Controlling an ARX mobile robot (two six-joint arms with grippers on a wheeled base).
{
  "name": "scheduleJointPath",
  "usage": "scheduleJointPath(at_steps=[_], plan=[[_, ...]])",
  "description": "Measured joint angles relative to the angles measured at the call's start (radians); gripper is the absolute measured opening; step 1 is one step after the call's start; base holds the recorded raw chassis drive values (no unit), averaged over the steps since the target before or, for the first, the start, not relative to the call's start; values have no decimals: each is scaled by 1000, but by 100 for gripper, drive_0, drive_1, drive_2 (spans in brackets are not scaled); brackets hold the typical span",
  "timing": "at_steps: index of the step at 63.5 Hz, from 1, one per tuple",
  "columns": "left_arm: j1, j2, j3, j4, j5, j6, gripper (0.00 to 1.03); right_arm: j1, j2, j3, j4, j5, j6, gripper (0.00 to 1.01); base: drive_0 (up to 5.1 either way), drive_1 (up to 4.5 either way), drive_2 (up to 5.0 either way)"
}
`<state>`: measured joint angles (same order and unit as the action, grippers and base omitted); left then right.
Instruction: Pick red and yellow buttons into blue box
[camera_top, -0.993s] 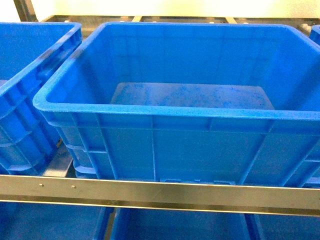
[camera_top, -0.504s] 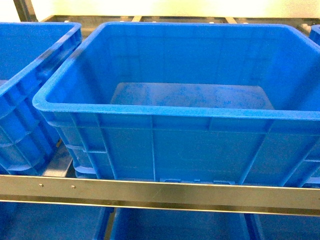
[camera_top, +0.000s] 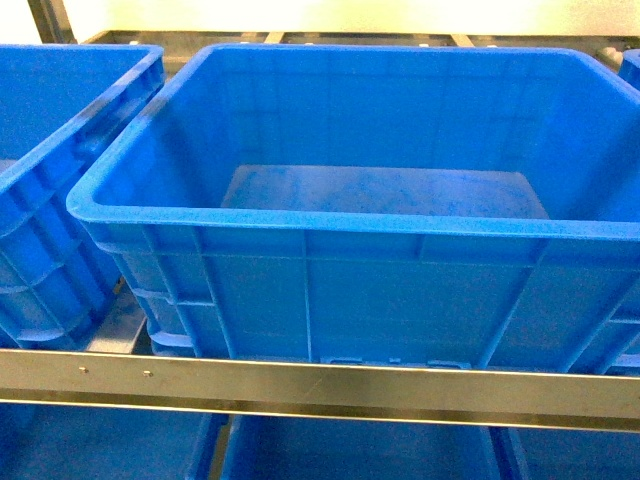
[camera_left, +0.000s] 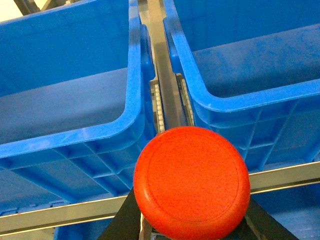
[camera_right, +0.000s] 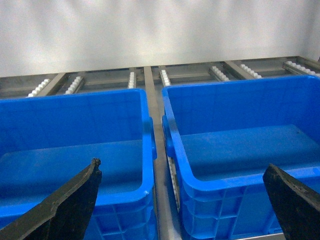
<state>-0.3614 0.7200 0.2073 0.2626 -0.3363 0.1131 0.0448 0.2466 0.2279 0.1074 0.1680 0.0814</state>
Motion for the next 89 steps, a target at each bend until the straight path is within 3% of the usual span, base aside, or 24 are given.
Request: scheduleJointPath(at_steps=[11,26,30,36,50,67,89], plan=[[32,0,27,-16,37,-1,24,0,0,0,0,0,0,98,0,0,0],[77,126,206,1,182,-14,24,0,0,0,0,0,0,98,0,0,0],[83,209,282,6,245,-28,24,0,0,0,0,0,0,98,0,0,0],[85,300,373,-26,297,-39,24,0,0,0,0,0,0,98,0,0,0],[95,531,628,-163,404,-106,24,0,0,0,0,0,0,98,0,0,0],[56,882,917,-308,370,-112,24,0,0,0,0,0,-1,98,0,0,0],[-39,1030,1029,-357,385,-106,24,0,0,0,0,0,-1,98,0,0,0]])
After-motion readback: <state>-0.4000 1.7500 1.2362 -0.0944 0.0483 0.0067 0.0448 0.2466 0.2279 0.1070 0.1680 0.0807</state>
